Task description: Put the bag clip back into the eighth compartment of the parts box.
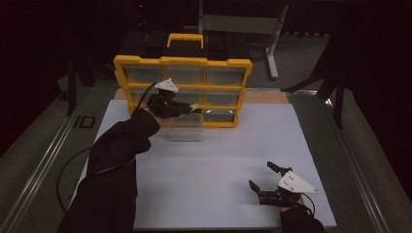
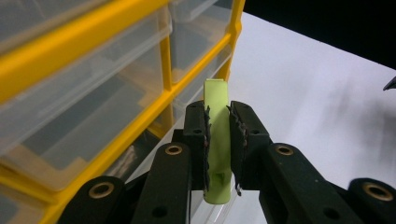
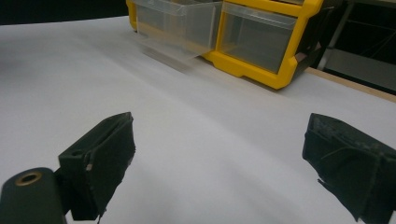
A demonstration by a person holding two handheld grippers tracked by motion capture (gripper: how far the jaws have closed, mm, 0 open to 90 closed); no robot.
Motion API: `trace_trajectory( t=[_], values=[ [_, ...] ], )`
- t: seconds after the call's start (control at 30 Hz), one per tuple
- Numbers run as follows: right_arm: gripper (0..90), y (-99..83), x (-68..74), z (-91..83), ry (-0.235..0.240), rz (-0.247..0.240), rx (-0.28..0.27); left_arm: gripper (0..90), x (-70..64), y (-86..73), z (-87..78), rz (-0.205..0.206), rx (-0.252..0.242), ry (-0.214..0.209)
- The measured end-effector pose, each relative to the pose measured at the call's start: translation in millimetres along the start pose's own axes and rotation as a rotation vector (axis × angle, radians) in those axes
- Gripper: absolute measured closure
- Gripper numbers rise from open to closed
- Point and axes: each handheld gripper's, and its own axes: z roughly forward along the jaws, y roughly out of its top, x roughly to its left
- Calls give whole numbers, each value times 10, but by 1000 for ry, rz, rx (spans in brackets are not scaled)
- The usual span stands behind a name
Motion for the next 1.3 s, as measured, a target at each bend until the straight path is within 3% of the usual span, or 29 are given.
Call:
trace_trajectory(
  t=[0.27, 0.67, 0.73, 1.07, 1.3],
  values=[
    [91, 2, 1, -2, 1, -3, -1, 782, 69, -111, 147, -36, 12, -15],
    [91, 4, 7, -1, 4, -4, -2, 781, 106, -216, 261, -47, 44, -23],
    [91, 2, 6, -1, 5, -5, 0, 781, 117, -251, 302, -43, 68, -23],
    [91, 0, 5, 0, 6, -5, 1, 777, 122, -288, 383, -54, 124, 12],
    [91, -2, 0, 1, 6, -4, 0, 735, 106, -300, 416, -52, 126, 6]
  ],
)
